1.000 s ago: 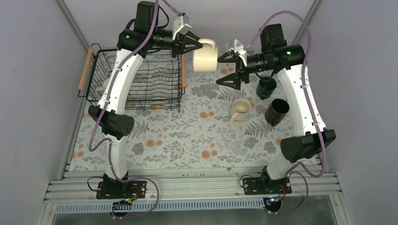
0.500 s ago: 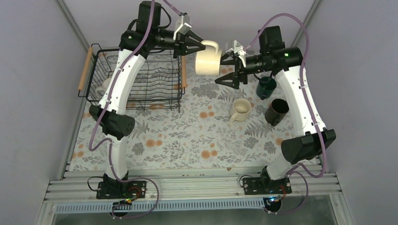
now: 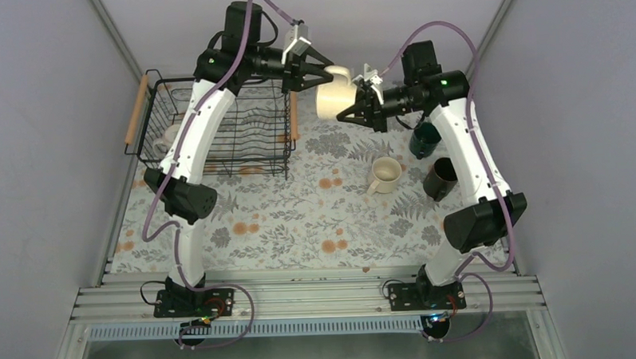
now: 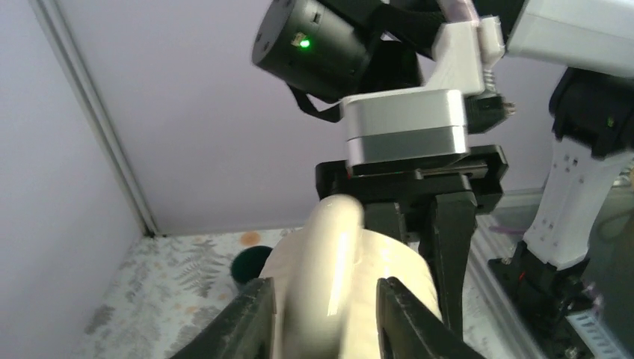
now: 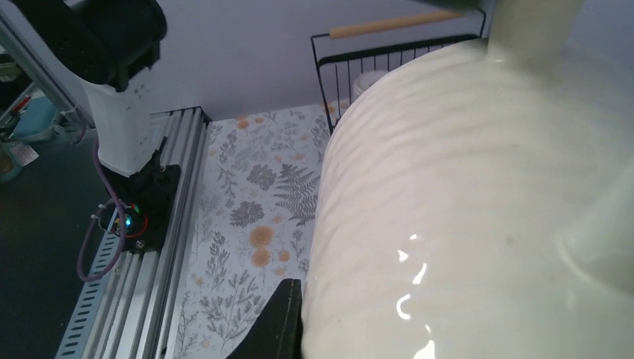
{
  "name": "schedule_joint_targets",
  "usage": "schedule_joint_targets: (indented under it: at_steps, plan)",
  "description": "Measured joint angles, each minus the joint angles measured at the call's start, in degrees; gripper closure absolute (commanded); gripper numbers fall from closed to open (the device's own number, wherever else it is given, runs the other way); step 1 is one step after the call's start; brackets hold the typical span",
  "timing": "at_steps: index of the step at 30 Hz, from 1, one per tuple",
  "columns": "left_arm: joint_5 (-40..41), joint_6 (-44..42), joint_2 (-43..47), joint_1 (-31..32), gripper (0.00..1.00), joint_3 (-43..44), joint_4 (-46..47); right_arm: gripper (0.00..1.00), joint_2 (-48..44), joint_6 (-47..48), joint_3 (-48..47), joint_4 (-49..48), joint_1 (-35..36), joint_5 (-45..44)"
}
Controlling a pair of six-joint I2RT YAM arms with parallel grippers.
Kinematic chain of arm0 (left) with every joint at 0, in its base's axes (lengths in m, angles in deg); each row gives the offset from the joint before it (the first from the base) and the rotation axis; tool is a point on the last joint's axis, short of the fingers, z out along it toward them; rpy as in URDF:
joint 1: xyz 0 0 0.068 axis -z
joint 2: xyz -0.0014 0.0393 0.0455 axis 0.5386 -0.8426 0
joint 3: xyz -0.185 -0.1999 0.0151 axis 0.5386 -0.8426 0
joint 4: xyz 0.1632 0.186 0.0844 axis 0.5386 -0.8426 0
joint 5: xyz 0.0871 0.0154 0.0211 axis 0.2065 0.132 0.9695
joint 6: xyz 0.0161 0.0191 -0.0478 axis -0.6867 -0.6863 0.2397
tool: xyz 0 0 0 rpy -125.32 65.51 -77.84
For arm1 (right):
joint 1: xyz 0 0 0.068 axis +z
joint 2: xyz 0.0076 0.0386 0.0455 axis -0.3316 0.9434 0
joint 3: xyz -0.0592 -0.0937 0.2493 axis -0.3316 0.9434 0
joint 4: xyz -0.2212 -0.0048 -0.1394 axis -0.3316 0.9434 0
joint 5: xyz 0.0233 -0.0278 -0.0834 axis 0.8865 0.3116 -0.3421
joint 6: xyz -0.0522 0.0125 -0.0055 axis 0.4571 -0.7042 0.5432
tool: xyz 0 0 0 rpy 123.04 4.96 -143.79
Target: Unload the cups from the dish rack
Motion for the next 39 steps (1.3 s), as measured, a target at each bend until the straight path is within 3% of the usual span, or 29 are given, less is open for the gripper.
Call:
schedule_joint_targets:
  at_steps: [3,4,11,19,27,33,39]
  plan:
    - [0.7,-1.4,0.6,0.0,0.03,0.0,-0.5,0.97,0.0,-1.1,0.0,0.2,0.3,-2.9]
    - [1.1,-2.1,1.0,-0.1,0.0,-0.1,-0.8,0.97,0.0,-1.5,0.0,0.2,0.3,-4.1]
    - [8.4,-11.0,4.0,-4.3,0.0,-1.2,-9.0,0.97,-0.2,-2.0,0.0,2.3,0.6,-13.4]
    - [31.1,-27.7,6.9,-15.8,0.0,-4.8,-21.9,0.97,0.5,-1.9,8.4,5.9,5.8,-28.5]
    - [50.6,-40.3,11.5,-19.3,0.0,-20.2,-27.7,0.96,5.8,-2.8,20.3,5.7,17.3,-40.9]
    - [57.6,-45.7,11.2,-27.6,0.0,-24.0,-28.3,0.96,10.1,-3.4,23.0,3.0,19.4,-46.1]
    - [58.6,-50.9,11.0,-37.2,0.0,-26.7,-28.2,0.96,11.0,-3.6,27.6,-1.1,19.3,-50.0]
